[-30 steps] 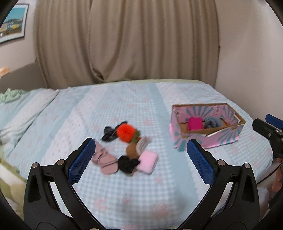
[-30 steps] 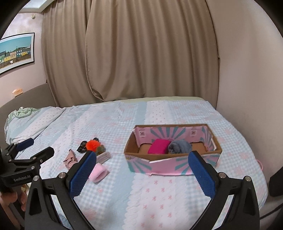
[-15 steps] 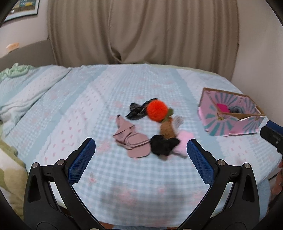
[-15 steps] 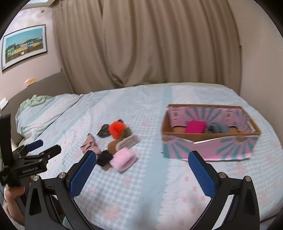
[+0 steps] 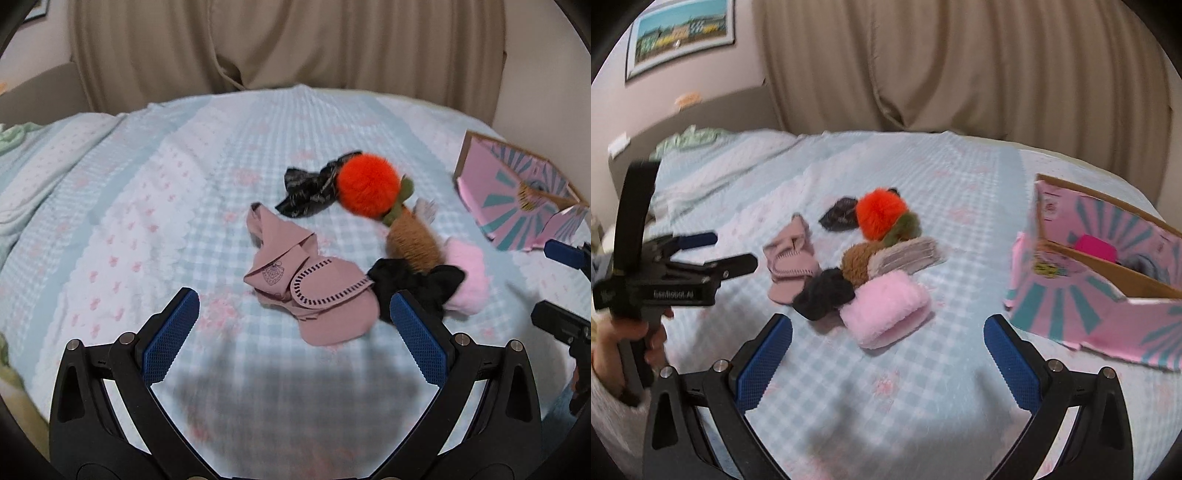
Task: Organize soft objects
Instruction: 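Grasp the pink cloth with the left tool while the right tool grasps the pink slipper, then carry the cloth and slipper into the box and open both tools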
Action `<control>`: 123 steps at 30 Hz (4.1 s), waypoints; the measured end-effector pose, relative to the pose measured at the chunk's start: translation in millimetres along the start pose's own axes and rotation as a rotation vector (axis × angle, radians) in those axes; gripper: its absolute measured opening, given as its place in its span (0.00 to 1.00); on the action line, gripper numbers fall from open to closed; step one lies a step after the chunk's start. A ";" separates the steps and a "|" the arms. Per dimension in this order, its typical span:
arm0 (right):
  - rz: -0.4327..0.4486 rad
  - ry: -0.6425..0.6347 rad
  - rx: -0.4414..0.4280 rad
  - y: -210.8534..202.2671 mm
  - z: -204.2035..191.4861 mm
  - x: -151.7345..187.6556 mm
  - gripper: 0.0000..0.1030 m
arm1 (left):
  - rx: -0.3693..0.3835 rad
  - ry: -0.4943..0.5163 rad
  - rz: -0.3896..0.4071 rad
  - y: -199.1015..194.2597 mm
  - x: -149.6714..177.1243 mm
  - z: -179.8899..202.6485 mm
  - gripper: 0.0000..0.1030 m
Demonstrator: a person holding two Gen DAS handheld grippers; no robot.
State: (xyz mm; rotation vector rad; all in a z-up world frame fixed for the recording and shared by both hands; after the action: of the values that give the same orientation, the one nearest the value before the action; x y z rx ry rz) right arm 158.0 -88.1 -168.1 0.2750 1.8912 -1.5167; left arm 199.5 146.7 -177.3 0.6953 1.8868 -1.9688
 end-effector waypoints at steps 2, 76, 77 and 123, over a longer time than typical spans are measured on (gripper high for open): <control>-0.024 -0.029 -0.005 14.0 -0.1 -3.1 1.00 | 0.010 0.016 -0.024 17.9 -4.5 -2.0 1.00; 0.131 -0.014 -0.002 -117.3 46.0 -26.4 0.33 | 0.202 0.168 0.138 -114.8 -50.2 98.7 0.24; 0.135 0.000 0.005 -123.7 52.8 -26.0 0.33 | 0.211 0.174 0.143 -119.0 -52.3 106.9 0.24; -0.336 0.394 0.183 -31.2 350.8 -45.9 0.43 | 0.211 0.334 -0.353 104.4 -194.9 371.7 0.32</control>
State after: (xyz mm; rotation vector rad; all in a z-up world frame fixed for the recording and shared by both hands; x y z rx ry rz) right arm 306.8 -409.7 -144.0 0.3761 2.1869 -1.9828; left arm 373.1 -248.7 -154.4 0.8411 2.1331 -2.4252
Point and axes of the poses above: each gripper's, at about its wrist camera, not at the fingertips, and y roughly the way its jaws point, z to its right, x to its underside, the point moved 1 cm from there along y, roughly the way its jaws point, and after that the axes turned 12 degrees about -z, right-handed, at the moved point
